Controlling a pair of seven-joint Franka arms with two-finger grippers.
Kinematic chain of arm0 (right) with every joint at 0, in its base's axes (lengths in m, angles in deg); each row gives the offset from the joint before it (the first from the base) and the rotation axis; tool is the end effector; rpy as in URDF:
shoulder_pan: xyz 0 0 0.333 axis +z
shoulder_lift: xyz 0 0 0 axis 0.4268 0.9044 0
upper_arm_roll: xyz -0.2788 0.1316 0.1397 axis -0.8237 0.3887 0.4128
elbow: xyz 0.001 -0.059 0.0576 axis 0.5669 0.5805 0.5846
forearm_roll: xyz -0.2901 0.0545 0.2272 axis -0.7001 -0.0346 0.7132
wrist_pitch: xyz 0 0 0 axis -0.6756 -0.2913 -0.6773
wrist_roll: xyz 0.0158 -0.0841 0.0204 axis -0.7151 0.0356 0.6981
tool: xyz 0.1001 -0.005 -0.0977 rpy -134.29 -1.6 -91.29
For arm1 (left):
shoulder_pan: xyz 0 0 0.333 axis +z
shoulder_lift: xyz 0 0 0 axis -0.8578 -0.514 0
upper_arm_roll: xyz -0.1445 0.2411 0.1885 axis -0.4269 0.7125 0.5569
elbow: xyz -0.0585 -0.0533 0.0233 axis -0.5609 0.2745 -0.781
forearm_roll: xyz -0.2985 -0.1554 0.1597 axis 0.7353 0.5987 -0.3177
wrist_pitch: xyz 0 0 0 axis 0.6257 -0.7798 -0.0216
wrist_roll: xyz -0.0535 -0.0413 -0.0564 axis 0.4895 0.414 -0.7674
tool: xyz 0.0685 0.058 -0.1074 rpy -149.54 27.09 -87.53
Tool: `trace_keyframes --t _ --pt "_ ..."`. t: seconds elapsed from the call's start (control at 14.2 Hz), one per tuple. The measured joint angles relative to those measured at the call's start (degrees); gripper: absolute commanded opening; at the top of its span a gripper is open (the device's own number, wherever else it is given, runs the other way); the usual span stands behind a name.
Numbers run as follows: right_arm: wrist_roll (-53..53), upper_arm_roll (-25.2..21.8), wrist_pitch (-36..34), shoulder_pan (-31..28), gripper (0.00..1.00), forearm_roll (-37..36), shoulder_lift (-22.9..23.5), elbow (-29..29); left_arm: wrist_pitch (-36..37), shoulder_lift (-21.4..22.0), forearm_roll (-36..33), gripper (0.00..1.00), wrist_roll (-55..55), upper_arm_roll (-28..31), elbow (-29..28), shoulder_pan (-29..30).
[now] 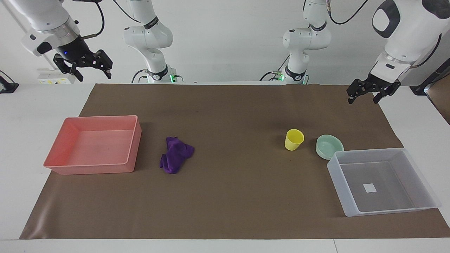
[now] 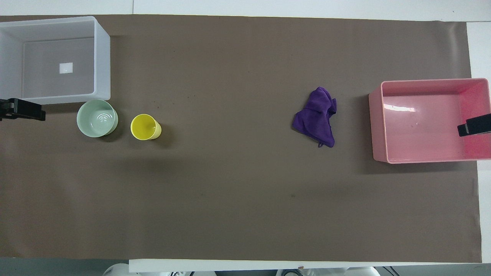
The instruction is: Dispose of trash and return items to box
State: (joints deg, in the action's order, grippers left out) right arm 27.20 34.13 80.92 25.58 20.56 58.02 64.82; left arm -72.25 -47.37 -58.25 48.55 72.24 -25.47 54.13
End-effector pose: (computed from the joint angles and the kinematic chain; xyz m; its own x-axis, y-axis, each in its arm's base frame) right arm 0.4760 -0.0440 0.6287 0.9948 0.0919 -0.0440 0.0893 -0.9944 -0.0572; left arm 0.4920 -0.0204 0.5401 0.9960 -0.0884 0.0143 -0.0881 -0.9959 -0.0201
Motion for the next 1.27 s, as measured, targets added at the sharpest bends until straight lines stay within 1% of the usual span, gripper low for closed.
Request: trace_keyframes --t 0.07,0.14,0.21,0.35,0.56,0.7,0.77,0.84,0.91,0.98,1.05,1.2,1.27 --pt "0.0 0.0 2.8 1.36 1.0 0.19 0.32 1.77 -4.53 1.14 0.0 1.0 -0.59 0.01 -5.67 0.0" --pt "-0.12 0.03 5.93 3.01 1.0 0.25 1.12 3.46 -7.73 1.68 0.01 1.0 -0.95 0.03 -10.09 0.03" --pt "-0.32 0.07 9.68 4.82 1.0 0.27 2.44 5.03 -10.15 1.73 0.01 1.0 -1.22 0.11 -13.59 0.14" --pt "-1.44 0.11 17.47 9.31 1.0 0.32 6.69 7.19 -14.43 0.89 0.01 1.0 -1.43 0.25 -18.54 0.8" --pt "-6.76 0.19 28.74 15.42 1.0 0.33 13.92 8.95 -23.84 -2.91 0.01 1.0 -1.48 0.28 -22.54 1.54" --pt "-9.35 0.18 37.45 17.47 0.99 0.33 17.74 11.75 -27.63 -5.65 0.01 1.0 -1.5 0.31 -22.73 1.87" --pt "-10.59 0.18 40.64 17.96 0.99 0.33 19.51 13.2 -29.42 -6.71 0.01 1.0 -1.62 0.3 -22.75 1.91" --pt "-12.09 0.17 42.57 18.19 0.95 0.33 21.27 14.16 -31.35 -7.78 0.01 1.0 -1.87 0.3 -22.75 1.93" --pt "-13.4 0.17 43.77 18.29 0.83 0.33 22.93 14.61 -32.91 -8.85 0.01 0.91 -2.06 0.3 -22.76 1.94" --pt "-14.13 0.17 44.58 18.37 0.56 0.33 24.33 14.76 -33.54 -9.64 0.14 0.18 -2.26 0.28 -22.77 1.94" --pt "-14.49 0.17 45.09 18.4 0.39 0.33 25.48 14.8 -33.81 -10.26 0.3 0.0 -3.25 0.28 -22.77 1.94" --pt "-14.67 0.15 45.32 18.4 0.17 0.34 26.88 14.81 -34.35 -11.1 0.32 0.0 -6.35 0.26 -22.77 1.94" --pt "-14.79 0.12 45.3 18.4 0.09 0.45 27.03 14.81 -34.42 -11.2 0.32 0.0 -6.91 0.26 -22.77 1.94"
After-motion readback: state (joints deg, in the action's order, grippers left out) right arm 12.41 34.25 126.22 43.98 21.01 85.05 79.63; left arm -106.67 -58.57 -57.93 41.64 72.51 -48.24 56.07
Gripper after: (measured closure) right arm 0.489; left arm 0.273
